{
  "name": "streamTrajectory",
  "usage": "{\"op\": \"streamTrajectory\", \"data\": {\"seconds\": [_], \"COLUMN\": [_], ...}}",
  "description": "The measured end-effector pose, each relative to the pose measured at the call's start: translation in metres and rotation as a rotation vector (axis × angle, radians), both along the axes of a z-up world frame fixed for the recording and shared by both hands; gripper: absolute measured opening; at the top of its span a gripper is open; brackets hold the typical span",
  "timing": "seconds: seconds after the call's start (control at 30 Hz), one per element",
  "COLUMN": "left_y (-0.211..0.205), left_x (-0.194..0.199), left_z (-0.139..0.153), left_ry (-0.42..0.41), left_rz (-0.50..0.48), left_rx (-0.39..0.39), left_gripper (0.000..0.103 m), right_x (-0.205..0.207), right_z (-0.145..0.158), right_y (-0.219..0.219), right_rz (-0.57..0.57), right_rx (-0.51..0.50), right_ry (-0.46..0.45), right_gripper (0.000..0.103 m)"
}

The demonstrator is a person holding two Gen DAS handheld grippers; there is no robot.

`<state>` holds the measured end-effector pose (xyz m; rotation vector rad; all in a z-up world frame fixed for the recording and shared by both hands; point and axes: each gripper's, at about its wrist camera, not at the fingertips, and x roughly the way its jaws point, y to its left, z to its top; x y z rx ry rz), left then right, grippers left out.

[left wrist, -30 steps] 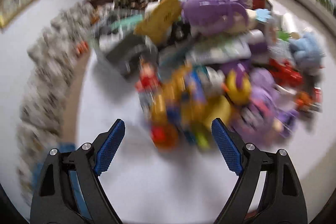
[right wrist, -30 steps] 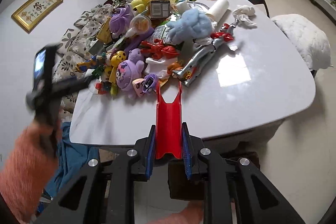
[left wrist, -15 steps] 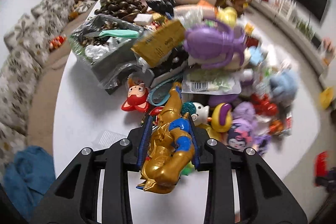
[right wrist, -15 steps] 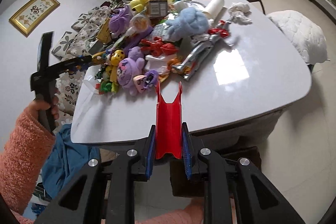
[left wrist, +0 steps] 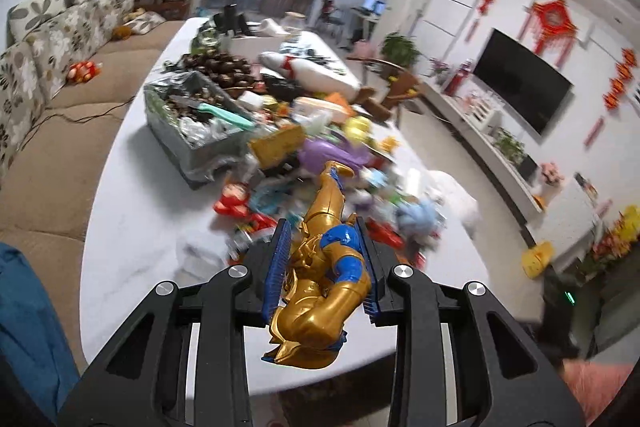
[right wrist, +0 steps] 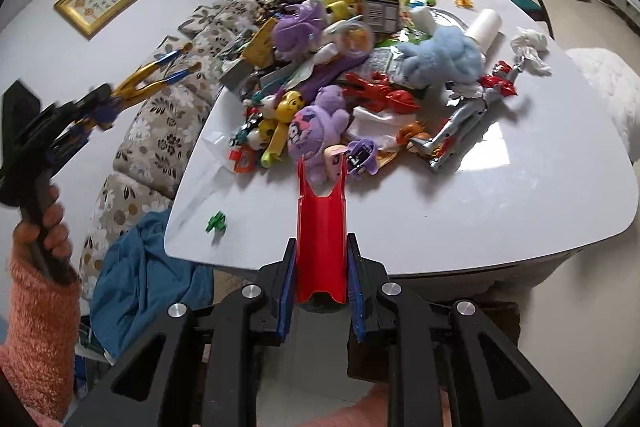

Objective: Collect trash
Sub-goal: 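Lower both tools into the cardboard box and release the gold figure and red piece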

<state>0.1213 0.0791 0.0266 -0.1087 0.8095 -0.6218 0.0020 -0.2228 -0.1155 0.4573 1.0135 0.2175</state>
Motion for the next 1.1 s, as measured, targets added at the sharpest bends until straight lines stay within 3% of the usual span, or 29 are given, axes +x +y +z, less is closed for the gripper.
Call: {"op": "streamTrajectory", "data": {"seconds": [0.2, 0.33, 0.5, 0.63, 0.83, 0.93, 0.97, 1.03, 1.07, 1.1], "left_y": [-0.001, -0.009, -0.035, -0.067, -0.113, -0.129, -0.133, -0.139, -0.139, -0.14], "left_x": [-0.086, -0.134, -0.172, -0.178, -0.174, -0.165, -0.162, -0.155, -0.152, -0.149], "left_z": [-0.02, -0.07, -0.171, -0.277, -0.403, -0.45, -0.459, -0.478, -0.486, -0.494], "left_ry": [0.08, 0.231, 0.421, 0.569, 0.693, 0.725, 0.724, 0.714, 0.72, 0.722], "left_rz": [-0.104, -0.139, -0.146, -0.11, -0.102, -0.088, -0.087, -0.067, -0.053, -0.038], "left_rx": [-0.04, -0.043, 0.079, 0.187, 0.281, 0.346, 0.365, 0.424, 0.462, 0.502], "left_gripper": [0.031, 0.031, 0.029, 0.027, 0.025, 0.025, 0.026, 0.036, 0.056, 0.068], "right_x": [-0.033, -0.062, -0.091, -0.102, -0.092, -0.081, -0.078, -0.076, -0.075, -0.074], "right_z": [-0.008, -0.032, -0.088, -0.154, -0.268, -0.314, -0.323, -0.347, -0.355, -0.359], "right_y": [0.0, -0.003, -0.008, -0.016, -0.031, -0.036, -0.037, -0.044, -0.048, -0.05], "right_rz": [0.066, 0.107, 0.131, 0.126, 0.07, 0.042, 0.038, 0.003, -0.024, -0.035], "right_rx": [-0.073, -0.13, -0.16, -0.144, -0.151, -0.186, -0.199, -0.244, -0.264, -0.257], "right_ry": [0.04, 0.119, 0.257, 0.379, 0.523, 0.559, 0.565, 0.589, 0.591, 0.593], "right_gripper": [0.023, 0.023, 0.023, 0.023, 0.023, 0.024, 0.026, 0.07, 0.074, 0.073]}}
